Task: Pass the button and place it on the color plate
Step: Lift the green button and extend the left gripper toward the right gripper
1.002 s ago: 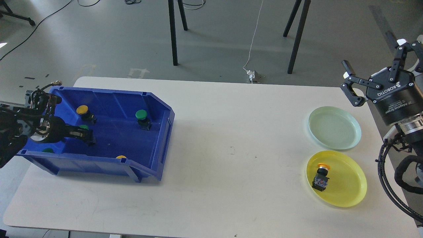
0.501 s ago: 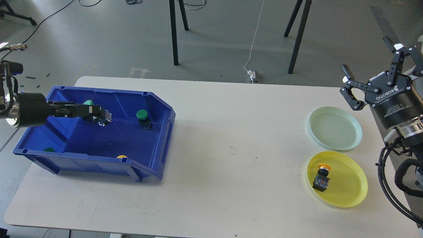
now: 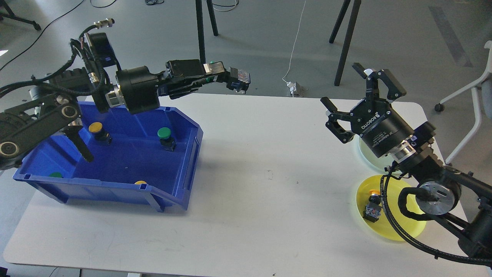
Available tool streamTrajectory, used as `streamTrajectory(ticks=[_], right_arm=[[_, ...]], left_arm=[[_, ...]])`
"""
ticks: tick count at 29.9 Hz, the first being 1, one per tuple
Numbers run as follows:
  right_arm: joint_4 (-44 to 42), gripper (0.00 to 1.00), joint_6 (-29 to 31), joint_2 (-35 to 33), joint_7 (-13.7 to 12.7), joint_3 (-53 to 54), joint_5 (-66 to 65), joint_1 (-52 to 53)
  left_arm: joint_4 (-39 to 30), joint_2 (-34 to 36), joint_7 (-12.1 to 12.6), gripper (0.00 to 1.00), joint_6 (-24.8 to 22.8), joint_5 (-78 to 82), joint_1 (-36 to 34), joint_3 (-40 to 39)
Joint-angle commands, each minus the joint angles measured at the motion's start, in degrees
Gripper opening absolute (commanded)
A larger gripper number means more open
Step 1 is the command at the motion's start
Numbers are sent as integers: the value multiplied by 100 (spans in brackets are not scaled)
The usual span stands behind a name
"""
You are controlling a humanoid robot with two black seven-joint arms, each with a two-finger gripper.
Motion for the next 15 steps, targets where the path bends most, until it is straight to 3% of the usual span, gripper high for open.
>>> streamTrajectory(ticks=[1,8,15], right_arm=[[-225,97,-2,563,0,-365,-8,418],[-743,97,-19,1468,0,-700,-8,866],[-1078,97,-90,1838,0,-717,0,893]], left_arm=[[348,-305,-1,4,1,10,86,31],[384,-376,-1,4,1,1,174,13],[384,-376,-1,4,1,1,191,5]])
